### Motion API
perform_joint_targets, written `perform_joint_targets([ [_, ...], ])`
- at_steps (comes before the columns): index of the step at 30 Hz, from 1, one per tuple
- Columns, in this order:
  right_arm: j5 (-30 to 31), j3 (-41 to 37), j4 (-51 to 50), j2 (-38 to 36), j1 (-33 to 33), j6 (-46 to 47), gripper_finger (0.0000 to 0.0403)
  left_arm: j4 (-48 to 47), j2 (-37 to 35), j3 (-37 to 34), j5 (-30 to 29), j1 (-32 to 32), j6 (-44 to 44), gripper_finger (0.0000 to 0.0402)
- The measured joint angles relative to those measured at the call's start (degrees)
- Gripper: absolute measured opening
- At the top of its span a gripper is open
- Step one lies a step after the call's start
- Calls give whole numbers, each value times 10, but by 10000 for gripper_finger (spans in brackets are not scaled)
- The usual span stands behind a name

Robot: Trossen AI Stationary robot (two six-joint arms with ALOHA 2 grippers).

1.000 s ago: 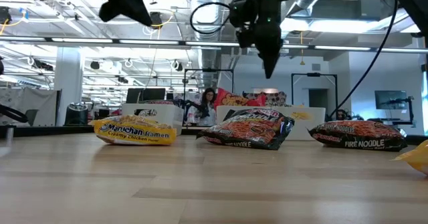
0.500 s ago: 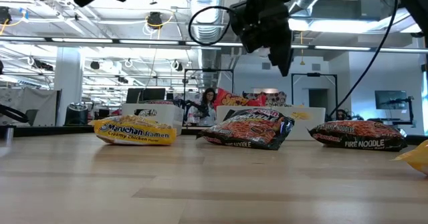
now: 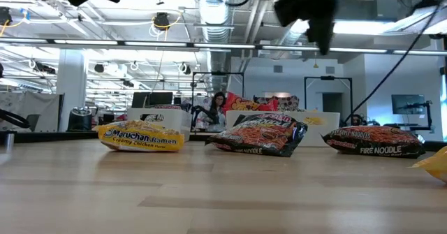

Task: Sort Maruchan noodles
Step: Put the black noodle pack into the left white bin

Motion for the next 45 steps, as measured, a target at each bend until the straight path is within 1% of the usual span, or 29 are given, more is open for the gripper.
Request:
perform_joint_targets([
  [2, 7, -51, 21, -47, 6, 34, 160, 1, 2, 0, 0, 0, 11, 0],
  [7, 8, -191, 128, -170, 12, 125, 160, 2, 5, 0, 0, 0, 21, 0],
  [10, 4, -259, 179, -232, 12, 171, 160, 1, 5, 0, 0, 0, 21, 0],
  [13, 2, -313, 219, -279, 12, 209, 160, 1, 5, 0, 0, 0, 21, 0],
  [16, 4, -352, 260, -309, 10, 231, 162, 1, 5, 0, 0, 0, 21, 0],
  [19, 30, -382, 319, -323, 10, 244, 172, 1, 5, 0, 0, 0, 21, 0],
  [21, 44, -396, 366, -323, 9, 246, 183, 1, 5, 0, 0, 0, 21, 0],
  [23, 45, -404, 421, -314, 4, 242, 196, 1, 5, 0, 0, 0, 21, 0],
  [28, 44, -410, 541, -268, -14, 235, 231, 1, 5, 0, 0, 0, 20, 0],
  [32, -4, -410, 618, -220, -30, 188, 241, 1, 5, 0, 0, 0, 20, 0],
  [34, -25, -410, 649, -196, -34, 180, 241, 1, 5, 0, 0, 0, 20, 0],
  [40, -39, -410, 635, -138, -44, 179, 239, 1, 5, 0, 0, 0, 19, 0],
  [44, -73, -410, 661, -104, -41, 164, 238, -4, 5, 0, 0, 0, 19, 0],
  [45, -74, -410, 669, -94, -38, 162, 238, -7, 5, 0, 0, 0, 19, 0],
])
